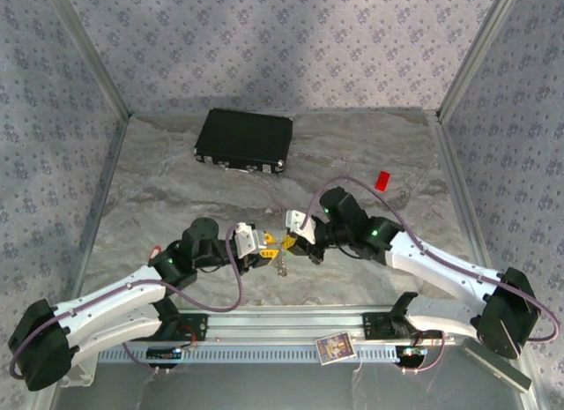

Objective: Put the keys on the keyring

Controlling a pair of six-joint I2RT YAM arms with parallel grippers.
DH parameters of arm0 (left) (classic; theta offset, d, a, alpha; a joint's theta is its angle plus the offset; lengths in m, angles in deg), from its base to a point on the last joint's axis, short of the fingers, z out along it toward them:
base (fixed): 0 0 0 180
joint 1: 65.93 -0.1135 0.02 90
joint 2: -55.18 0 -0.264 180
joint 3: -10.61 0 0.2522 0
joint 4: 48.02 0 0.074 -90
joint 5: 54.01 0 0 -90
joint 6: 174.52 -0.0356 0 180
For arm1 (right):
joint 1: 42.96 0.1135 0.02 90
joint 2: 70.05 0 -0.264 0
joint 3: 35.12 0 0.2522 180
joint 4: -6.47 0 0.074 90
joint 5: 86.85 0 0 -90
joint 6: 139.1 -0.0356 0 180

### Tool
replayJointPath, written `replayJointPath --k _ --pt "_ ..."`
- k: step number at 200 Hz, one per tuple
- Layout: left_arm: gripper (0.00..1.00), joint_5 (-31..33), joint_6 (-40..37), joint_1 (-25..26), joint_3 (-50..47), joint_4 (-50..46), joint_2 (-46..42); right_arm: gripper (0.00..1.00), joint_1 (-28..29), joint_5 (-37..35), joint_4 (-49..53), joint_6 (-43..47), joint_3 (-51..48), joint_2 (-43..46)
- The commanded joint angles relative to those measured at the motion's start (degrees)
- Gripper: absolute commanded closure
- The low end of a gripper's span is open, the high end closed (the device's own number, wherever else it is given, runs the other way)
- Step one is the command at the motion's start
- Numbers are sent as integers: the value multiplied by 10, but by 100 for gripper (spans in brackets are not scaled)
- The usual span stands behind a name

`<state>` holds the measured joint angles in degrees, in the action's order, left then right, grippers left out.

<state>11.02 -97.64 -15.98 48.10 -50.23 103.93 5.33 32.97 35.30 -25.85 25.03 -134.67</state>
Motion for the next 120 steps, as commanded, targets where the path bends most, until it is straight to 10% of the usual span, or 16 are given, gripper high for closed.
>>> replayJointPath --k 1,120 --pt "73 8 -36 4 41 -68 -6 100 15 -33 58 39 48 -9" --pt "92 -10 -46 4 49 -62 -2 100 69 -122 147 103 125 -57"
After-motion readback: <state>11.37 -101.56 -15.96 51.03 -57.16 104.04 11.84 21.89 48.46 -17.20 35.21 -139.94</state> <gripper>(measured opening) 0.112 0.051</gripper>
